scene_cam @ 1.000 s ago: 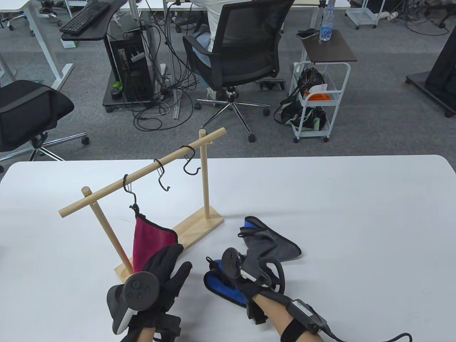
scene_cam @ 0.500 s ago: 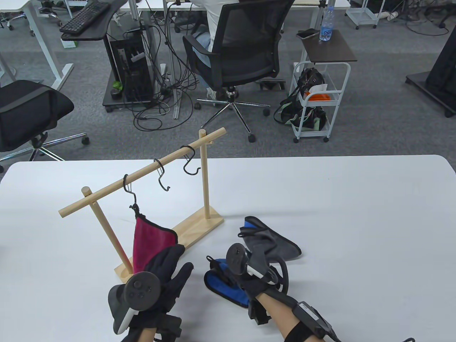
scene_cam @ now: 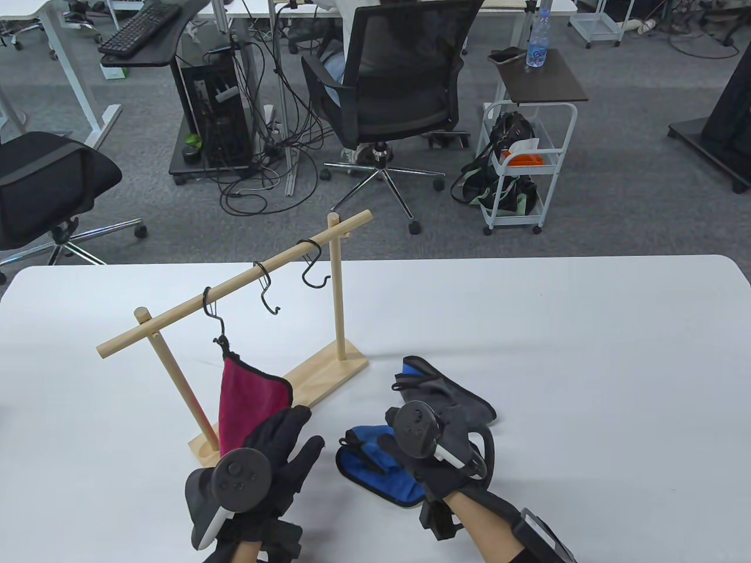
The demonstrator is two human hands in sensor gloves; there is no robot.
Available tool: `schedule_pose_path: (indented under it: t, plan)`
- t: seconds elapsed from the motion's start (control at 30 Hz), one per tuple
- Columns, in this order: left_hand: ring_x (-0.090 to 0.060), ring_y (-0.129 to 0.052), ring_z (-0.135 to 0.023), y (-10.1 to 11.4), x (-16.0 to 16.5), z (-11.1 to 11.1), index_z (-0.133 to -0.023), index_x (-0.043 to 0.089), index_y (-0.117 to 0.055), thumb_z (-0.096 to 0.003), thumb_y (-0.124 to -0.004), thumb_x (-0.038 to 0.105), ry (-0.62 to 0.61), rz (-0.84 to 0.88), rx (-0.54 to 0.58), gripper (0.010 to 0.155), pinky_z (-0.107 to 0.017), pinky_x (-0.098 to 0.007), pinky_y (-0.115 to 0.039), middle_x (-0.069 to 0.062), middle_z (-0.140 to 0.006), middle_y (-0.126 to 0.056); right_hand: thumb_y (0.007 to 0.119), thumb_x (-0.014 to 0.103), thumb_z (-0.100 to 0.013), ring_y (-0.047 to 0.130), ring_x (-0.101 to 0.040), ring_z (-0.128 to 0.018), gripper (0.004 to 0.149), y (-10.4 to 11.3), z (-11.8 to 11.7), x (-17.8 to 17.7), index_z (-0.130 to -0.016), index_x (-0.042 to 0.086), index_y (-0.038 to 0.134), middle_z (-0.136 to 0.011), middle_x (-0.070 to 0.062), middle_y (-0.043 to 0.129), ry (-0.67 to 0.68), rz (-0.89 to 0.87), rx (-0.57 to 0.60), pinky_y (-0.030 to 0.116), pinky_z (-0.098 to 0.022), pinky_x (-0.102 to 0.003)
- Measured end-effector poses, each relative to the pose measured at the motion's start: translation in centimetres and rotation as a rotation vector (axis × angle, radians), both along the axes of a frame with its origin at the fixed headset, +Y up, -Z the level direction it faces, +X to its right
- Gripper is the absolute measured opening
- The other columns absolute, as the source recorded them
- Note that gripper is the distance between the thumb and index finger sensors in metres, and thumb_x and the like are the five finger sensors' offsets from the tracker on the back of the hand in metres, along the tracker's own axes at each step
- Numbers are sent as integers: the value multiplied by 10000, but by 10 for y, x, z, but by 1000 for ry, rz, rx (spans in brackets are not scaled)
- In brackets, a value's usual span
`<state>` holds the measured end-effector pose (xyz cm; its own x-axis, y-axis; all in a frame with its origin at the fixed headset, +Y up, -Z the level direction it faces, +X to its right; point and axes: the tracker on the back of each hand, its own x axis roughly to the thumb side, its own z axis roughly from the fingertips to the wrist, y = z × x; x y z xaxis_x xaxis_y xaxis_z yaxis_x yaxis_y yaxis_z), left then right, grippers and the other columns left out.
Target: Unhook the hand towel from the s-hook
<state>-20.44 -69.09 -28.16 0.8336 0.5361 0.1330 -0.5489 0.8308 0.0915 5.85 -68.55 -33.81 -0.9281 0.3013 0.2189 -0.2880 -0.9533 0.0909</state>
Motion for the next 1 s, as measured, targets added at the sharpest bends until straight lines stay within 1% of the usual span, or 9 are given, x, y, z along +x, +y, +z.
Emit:
schedule_pose_path:
  t: [0.23, 0.4, 0.73, 0.87, 1.0]
  plan:
    - [-431, -678, -1090, -2, 4, 0, -1139, 271, -619, -601, -650, 596, -15, -21, -8, 629, -788, -654, -537, -116, -1186, -672, 784, 478, -597, 834, -403, -887, 565, 6, 15, 21, -1074, 195, 682, -1013, -170, 807, -31, -54, 62, 647, -709, -571]
    - [-433, -678, -1088, -2, 5, 0, -1137, 271, -621, -601, -651, 596, -18, -38, -9, 628, -788, -654, -538, -108, -1185, -676, 783, 490, -593, 815, -413, -907, 587, 4, 24, 38, -1086, 191, 669, -1035, -179, 786, -63, -101, 92, 635, -716, -582]
    - [-431, -677, -1090, -1, 3, -2, -1140, 271, -617, -602, -651, 599, 11, -52, -15, 631, -789, -654, -536, -116, -1187, -671, 785, 497, -589, 793, -425, -928, 605, 0, 32, 61, -1095, 191, 656, -1057, -189, 763, -101, -188, 108, 622, -722, -592]
    - [-435, -674, -1091, 6, 3, -2, -1142, 272, -615, -602, -652, 600, 31, -64, -3, 633, -789, -657, -535, -110, -1189, -671, 785, 498, -588, 787, -429, -932, 606, 0, 34, 64, -1095, 191, 657, -1062, -190, 757, -104, -212, 111, 620, -723, -593]
    - [-433, -677, -1090, 20, -4, 1, -1144, 265, -615, -602, -654, 600, 72, -46, 40, 638, -789, -654, -537, -110, -1190, -669, 785, 498, -588, 786, -427, -935, 605, 2, 35, 66, -1094, 193, 657, -1065, -189, 755, -102, -236, 121, 618, -724, -594]
